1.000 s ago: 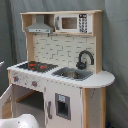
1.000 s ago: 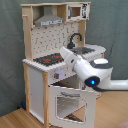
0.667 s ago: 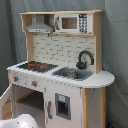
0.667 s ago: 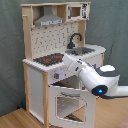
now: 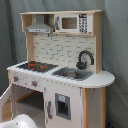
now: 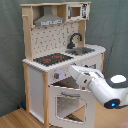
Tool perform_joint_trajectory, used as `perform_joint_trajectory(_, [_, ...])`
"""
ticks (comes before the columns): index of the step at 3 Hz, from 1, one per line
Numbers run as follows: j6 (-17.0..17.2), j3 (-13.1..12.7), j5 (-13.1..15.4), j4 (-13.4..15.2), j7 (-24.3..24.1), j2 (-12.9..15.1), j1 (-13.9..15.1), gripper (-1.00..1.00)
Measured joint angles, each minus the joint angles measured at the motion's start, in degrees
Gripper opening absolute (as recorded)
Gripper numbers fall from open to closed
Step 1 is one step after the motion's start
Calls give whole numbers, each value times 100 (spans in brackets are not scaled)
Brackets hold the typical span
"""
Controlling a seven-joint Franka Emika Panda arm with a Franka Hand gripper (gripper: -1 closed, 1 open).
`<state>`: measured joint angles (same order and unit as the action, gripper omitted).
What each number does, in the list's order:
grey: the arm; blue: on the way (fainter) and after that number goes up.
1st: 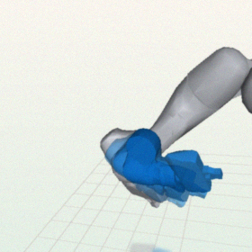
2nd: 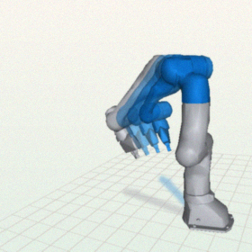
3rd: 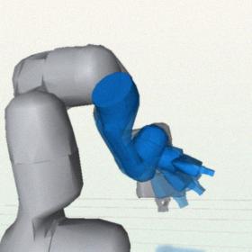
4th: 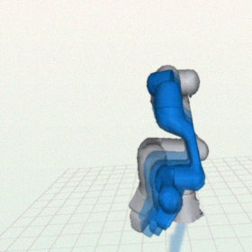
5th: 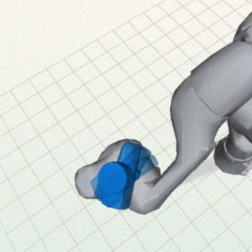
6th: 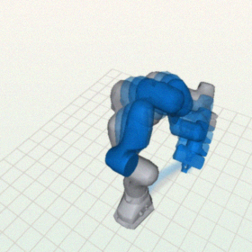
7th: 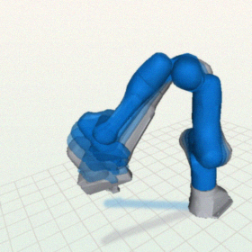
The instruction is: Play with the kitchen
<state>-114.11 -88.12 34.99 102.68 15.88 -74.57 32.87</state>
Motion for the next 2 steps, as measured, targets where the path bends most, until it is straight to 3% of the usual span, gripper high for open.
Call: perform_joint_trajectory(2, [-205,-136,-1,1025,-485,0,-544,100])
